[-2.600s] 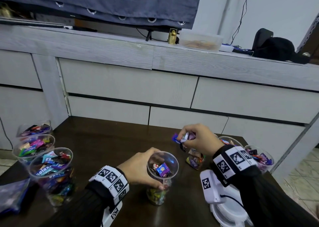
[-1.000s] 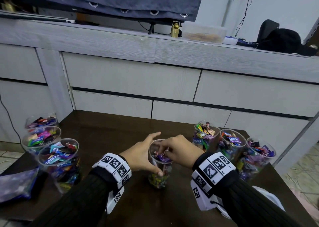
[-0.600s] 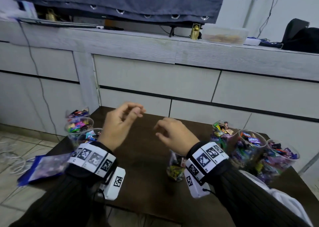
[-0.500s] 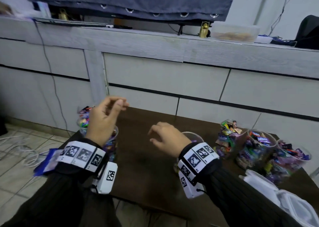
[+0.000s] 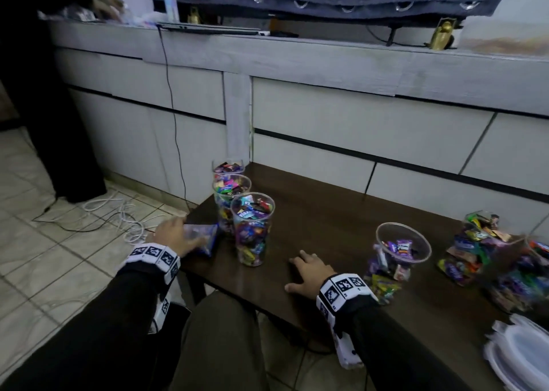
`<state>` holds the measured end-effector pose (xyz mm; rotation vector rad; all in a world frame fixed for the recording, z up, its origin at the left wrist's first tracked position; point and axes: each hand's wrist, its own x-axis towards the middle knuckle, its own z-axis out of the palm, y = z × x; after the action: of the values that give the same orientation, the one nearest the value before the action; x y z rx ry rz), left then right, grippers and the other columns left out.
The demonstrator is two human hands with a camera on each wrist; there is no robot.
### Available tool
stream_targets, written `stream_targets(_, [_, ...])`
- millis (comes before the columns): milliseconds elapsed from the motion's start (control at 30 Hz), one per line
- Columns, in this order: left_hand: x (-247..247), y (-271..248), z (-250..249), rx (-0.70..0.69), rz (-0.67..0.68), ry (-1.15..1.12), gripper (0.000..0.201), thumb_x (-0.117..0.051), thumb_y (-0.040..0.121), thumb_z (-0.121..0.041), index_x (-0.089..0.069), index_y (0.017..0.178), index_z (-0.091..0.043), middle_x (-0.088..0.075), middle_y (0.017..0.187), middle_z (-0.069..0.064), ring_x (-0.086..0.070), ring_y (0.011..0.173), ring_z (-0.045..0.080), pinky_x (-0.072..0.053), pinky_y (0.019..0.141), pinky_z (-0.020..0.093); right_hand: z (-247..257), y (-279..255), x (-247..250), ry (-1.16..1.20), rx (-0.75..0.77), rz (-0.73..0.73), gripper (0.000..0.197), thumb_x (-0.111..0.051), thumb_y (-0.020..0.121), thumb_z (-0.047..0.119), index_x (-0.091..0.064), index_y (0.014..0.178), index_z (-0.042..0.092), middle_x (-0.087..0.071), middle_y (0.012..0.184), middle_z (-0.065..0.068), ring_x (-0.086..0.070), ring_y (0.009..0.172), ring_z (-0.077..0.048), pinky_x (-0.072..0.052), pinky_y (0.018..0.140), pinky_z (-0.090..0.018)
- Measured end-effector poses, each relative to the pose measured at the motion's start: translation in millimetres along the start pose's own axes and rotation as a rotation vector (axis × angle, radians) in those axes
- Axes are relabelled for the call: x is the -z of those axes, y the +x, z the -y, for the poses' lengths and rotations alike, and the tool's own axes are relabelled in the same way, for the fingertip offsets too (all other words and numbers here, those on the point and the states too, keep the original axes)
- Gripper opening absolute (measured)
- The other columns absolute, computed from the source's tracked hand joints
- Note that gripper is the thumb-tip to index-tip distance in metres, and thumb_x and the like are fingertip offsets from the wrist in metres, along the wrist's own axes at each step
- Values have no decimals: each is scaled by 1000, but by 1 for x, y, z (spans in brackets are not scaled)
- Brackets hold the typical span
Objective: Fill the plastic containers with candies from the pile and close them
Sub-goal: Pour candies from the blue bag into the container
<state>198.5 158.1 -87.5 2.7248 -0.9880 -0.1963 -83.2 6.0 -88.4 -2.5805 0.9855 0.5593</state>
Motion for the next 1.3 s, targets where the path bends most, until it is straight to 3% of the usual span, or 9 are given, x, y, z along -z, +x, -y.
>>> stream_targets(133, [-14, 10, 11, 33, 137, 138, 118, -62, 69, -80, -13, 155, -14, -15, 161, 14, -15, 148, 35, -18, 120, 45, -4, 5, -7, -10, 6, -21, 78, -54, 89, 53, -16, 151, 26, -2, 161, -1, -5, 147, -27, -21, 115, -52])
stream_targets(267, [-24, 17, 16, 169, 161, -54, 125, -75, 59, -75, -18, 153, -16, -32, 153, 19, -38, 137, 39, -37, 111, 46, -6, 7, -9, -12, 16, -35, 78, -54, 88, 54, -16, 151, 27, -1, 161, -1, -5, 147, -27, -20, 116, -51])
stream_targets(433, [-23, 20, 17, 154, 27, -173, 104, -88, 57, -56, -39, 138, -12, -55, 132, 15, -56, 116, 33, -49, 96, 39, -9, 8, -11, -10, 22, -41, 78, -54, 88, 54, -15, 151, 28, -1, 161, -1, -4, 147, -27, -20, 116, -51])
stream_targets(700, [-3, 13, 21, 98, -154, -616, 64, -88, 65, -8, -52, 115, -26, -65, 105, 14, -59, 79, 23, -45, 64, 31, -15, 2, -9, 48, 76, -42, 77, -59, 88, 48, -20, 151, 25, -5, 161, -2, -5, 148, -25, -18, 118, -48])
stream_targets(767, [16, 7, 22, 32, -135, -665, 59, -85, 67, -2, -53, 111, -27, -63, 100, 14, -62, 83, 29, -53, 73, 41, -19, -2, -7, 63, 103, -36, 75, -60, 89, 44, -23, 150, 23, -6, 161, -3, -7, 148, -25, -19, 118, -46])
stream_targets(867, [47, -14, 29, -147, -12, -680, 54, -79, 72, 5, -55, 104, -29, -63, 98, 15, -65, 73, 26, -57, 65, 42, -26, -9, -9, 55, 146, -34, 70, -61, 90, 39, -26, 149, 21, -9, 160, -4, -10, 147, -23, -19, 118, -39])
stream_targets(1000, [78, -56, 20, -383, 236, -748, 58, -81, 69, 6, -60, 107, -34, -66, 108, 4, -71, 89, 28, -61, 68, 47, -37, -19, -14, 54, 174, -48, 65, -61, 90, 35, -31, 147, 22, -13, 160, -2, -15, 146, -21, -21, 116, -36])
stream_targets(1100, [82, -85, -17, -594, 332, -753, 57, -82, 65, -9, -60, 108, -39, -66, 117, -6, -67, 104, 19, -58, 83, 34, -47, -28, -19, 56, 194, -72, 61, -63, 89, 33, -37, 144, 22, -18, 158, -1, -20, 144, -19, -22, 115, -33])
stream_targets(1300, [48, -105, -119, -940, 372, -606, 53, -78, 78, -3, -57, 118, -30, -59, 120, -22, -56, 117, -2, -49, 99, 24, -75, -57, -28, 52, 212, -139, 52, -65, 87, 24, -48, 136, 19, -31, 154, -1, -34, 138, -18, -27, 111, -26])
